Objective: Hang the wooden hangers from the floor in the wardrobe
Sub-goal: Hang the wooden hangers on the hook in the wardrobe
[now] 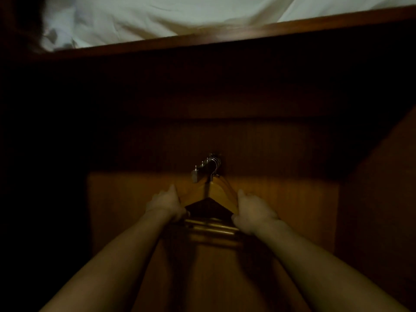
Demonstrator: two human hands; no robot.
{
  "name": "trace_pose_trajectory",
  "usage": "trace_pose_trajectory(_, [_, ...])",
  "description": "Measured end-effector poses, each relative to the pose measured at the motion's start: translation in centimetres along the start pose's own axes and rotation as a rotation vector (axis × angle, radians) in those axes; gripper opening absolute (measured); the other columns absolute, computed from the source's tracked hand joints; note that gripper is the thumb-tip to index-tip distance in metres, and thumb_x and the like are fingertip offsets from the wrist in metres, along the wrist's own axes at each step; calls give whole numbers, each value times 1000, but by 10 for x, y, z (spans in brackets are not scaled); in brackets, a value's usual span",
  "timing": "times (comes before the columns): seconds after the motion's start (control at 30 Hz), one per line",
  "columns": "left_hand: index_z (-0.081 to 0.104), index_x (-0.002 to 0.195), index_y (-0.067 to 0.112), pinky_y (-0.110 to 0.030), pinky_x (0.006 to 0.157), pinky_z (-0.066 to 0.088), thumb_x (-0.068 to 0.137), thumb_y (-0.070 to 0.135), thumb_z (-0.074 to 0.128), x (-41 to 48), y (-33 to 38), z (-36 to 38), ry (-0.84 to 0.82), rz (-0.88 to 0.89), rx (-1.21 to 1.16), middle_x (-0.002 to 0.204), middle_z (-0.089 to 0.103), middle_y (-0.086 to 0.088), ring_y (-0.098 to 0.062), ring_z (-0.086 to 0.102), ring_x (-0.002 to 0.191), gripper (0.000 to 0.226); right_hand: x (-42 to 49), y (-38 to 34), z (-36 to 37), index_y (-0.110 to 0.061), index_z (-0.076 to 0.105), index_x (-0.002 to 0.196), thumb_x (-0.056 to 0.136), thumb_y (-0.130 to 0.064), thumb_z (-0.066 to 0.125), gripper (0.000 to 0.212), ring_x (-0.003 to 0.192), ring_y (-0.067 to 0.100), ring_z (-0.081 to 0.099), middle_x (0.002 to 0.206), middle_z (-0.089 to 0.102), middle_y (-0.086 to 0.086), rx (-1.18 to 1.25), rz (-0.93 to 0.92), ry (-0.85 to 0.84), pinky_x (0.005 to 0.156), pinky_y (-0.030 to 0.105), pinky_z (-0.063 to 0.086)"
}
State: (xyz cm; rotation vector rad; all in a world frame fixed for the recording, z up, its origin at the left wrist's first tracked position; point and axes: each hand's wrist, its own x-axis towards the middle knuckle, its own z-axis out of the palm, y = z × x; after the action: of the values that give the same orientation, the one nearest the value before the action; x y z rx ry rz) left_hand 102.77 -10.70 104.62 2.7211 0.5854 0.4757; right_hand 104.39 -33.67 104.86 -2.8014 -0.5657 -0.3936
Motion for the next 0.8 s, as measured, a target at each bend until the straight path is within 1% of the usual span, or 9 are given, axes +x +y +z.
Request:
trace_pose_trajectory(0.1, [38,139,23,-46,93,53,71,50,81,-14,-10,-10,-16,4,-14,132,53,-7,-29,55,117,85,-14,-18,-5,-16,43,136,93,-31,62,49,110,28,60,122,58,7,-40,-17,-37,88,38,55])
trace_pose_trajectory(0.2, [38,140,23,-45,89,55,72,54,78,-32,-23,-21,-9,10,-50,132,53,-7,-29,56,114,85,-31,-41,-8,-18,47,132,92,-32,62,45,108,28,61,120,61,7,-72,-43,-72,89,41,56])
trace_pose_trajectory(0.27, [39,140,22,-42,90,54,74,58,75,-44,-30,-28,4,23,-73,131,53,-6,-27,56,113,83,-42,-57,-9,-19,50,130,91,-31,61,42,108,27,61,119,62,5,-85,-68,-79,89,41,56])
trace_pose_trajectory(0.37, [41,139,22,-38,87,53,75,62,73,-65,-38,-35,16,38,-100,128,56,-5,-24,57,109,82,-59,-80,-9,-20,48,132,91,-29,60,44,107,26,60,117,61,4,-85,-94,-74,87,40,55])
trace_pose_trajectory(0.47, [41,139,24,-41,92,52,74,67,69,-84,-50,-43,27,43,-49,128,55,-4,-25,57,112,83,-73,-99,-11,-19,49,132,91,-30,58,43,104,26,60,116,60,4,-116,-117,-62,79,37,51])
trace_pose_trajectory(0.53, [41,139,24,-40,91,52,74,69,68,-97,-61,-51,32,39,-33,129,55,-5,-25,56,113,84,-81,-112,-12,-19,50,129,91,-28,57,39,95,23,57,108,57,3,-115,-134,-72,75,36,49])
trace_pose_trajectory(0.6, [41,140,25,-42,92,52,72,72,67,-108,-74,-62,39,23,-11,133,53,-6,-27,55,117,87,-87,-125,-13,-19,50,128,92,-29,58,39,91,22,56,103,55,1,-104,-154,-74,78,37,53])
trace_pose_trajectory(0.8, [32,149,27,-47,100,49,70,75,66,-144,-119,-93,59,-104,46,148,44,-8,-30,48,130,98,-97,-170,-6,-23,49,130,93,-41,60,43,95,23,62,110,60,2,-40,-249,-93,84,42,58])
